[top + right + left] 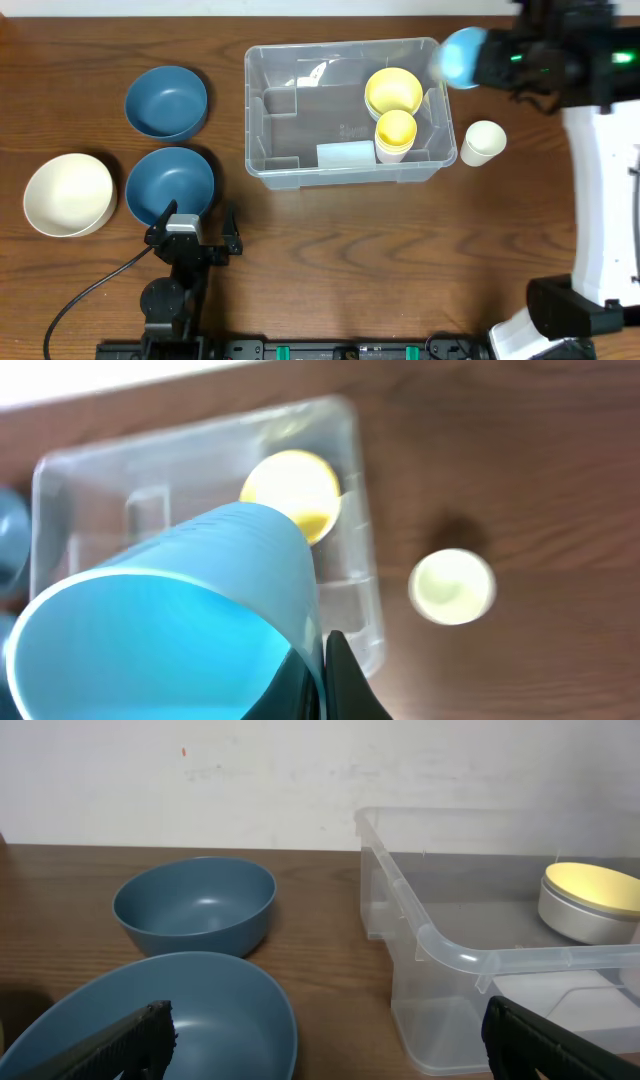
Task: Pack container
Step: 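Grasp the light-blue cup with the right gripper and lift it, then stack the light-blue cup onto the yellow cups and release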
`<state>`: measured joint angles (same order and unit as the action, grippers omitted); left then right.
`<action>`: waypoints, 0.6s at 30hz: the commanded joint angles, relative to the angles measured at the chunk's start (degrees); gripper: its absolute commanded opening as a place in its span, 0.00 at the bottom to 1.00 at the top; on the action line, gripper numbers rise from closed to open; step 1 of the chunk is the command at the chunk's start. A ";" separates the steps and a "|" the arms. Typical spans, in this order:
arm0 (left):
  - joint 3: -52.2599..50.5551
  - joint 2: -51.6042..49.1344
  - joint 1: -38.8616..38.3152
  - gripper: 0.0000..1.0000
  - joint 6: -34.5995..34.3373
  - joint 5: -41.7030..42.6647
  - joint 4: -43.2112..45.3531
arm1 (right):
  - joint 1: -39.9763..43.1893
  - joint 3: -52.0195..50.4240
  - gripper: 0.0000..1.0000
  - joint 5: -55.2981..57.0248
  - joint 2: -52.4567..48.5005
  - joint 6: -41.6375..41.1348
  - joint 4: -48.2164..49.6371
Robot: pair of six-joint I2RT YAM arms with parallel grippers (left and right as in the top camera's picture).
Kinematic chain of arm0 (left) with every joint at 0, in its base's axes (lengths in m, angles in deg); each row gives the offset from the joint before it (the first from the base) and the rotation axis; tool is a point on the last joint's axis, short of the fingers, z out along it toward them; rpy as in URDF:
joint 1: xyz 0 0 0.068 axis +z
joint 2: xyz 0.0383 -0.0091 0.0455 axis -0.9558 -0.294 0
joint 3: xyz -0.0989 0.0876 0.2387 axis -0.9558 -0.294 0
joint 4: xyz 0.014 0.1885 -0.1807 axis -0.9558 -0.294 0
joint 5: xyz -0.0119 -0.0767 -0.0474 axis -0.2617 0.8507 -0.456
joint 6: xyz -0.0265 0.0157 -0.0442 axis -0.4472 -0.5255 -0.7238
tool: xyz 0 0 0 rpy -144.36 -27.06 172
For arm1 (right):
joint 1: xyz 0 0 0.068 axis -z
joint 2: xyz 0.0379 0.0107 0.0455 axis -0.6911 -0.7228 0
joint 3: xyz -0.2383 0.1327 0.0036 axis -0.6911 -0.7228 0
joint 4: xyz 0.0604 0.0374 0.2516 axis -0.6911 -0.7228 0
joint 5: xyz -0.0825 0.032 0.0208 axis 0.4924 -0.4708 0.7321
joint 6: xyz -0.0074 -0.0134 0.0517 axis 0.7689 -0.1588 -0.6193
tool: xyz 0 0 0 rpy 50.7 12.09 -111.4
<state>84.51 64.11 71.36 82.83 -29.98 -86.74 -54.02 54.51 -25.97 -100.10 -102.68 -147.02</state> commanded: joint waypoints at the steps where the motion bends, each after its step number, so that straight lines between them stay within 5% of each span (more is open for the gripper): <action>1: -0.96 0.35 0.28 0.98 0.74 0.83 -1.99 | -5.11 -0.42 0.01 2.82 -3.28 -0.44 -1.33; 18: -0.96 0.35 0.28 0.98 0.74 0.83 -1.99 | -7.78 -0.42 0.01 3.21 -16.37 -0.11 -5.57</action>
<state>84.51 64.11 71.36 82.83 -29.98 -86.74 -61.21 54.03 -23.30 -115.97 -102.70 -152.40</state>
